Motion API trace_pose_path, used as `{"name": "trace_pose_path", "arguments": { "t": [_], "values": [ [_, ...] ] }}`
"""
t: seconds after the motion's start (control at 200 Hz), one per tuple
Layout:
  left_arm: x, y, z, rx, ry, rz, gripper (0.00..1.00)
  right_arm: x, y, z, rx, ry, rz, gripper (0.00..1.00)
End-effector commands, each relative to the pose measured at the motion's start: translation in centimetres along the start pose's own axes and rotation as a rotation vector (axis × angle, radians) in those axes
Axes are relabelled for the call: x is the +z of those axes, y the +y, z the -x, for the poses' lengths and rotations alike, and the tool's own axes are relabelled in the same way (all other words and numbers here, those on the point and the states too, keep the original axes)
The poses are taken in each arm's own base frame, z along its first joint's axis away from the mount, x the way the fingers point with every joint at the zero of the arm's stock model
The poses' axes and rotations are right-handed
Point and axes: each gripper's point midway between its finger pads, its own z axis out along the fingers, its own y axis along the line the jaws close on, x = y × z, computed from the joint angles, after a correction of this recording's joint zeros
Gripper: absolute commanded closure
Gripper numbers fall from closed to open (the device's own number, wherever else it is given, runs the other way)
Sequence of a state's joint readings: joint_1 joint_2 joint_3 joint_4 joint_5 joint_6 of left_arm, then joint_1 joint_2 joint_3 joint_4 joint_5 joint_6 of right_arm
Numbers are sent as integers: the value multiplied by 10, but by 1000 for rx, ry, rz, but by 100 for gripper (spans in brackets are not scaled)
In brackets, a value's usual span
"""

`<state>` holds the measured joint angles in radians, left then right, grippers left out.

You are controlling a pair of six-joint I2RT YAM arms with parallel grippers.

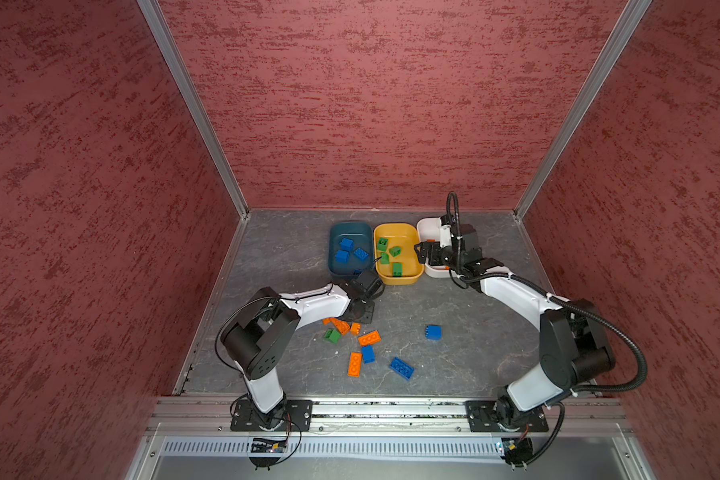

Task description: Sort the legos into containers by color

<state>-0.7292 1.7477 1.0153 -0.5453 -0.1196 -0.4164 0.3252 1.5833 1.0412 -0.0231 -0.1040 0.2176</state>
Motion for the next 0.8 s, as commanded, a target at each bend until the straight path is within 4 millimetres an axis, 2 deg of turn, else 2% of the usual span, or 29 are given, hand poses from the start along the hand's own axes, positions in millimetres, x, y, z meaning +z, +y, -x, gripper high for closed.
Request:
{"name": "trace_pose_path", "arguments": {
  "t": [0.0, 0.185, 0.266, 0.286, 0.336, 0.491, 0.646, 0.681, 0.716, 0.797],
  "values": [
    [-10, -6, 11, 14, -35, -9, 77, -14, 11, 12, -57, -58, 28, 1],
    [-45, -21, 47, -27, -159, -90, 82, -29, 37, 4, -76, -80, 151, 1],
    [-67, -26, 73, -65, -254, -143, 82, -29, 47, -10, -61, -63, 203, 1],
    [-73, -28, 81, -78, -283, -160, 82, -36, 52, -6, -58, -84, 220, 1],
    [-86, -32, 101, -113, -354, -202, 82, -38, 58, -13, -41, -79, 252, 1],
    [-115, -53, 151, -225, -510, -354, 82, -40, 82, -29, 37, -56, 383, 1],
    [-131, -76, 182, -256, -580, -438, 82, -42, 108, -42, 63, -61, 489, 1],
    [-132, -79, 187, -256, -591, -443, 82, -44, 112, -41, 69, -70, 505, 1],
    [-134, -82, 191, -255, -604, -451, 81, -37, 112, -49, 83, -50, 511, 1],
    [-135, -88, 197, -252, -609, -470, 81, -38, 120, -47, 95, -70, 550, 1]
  ]
}}
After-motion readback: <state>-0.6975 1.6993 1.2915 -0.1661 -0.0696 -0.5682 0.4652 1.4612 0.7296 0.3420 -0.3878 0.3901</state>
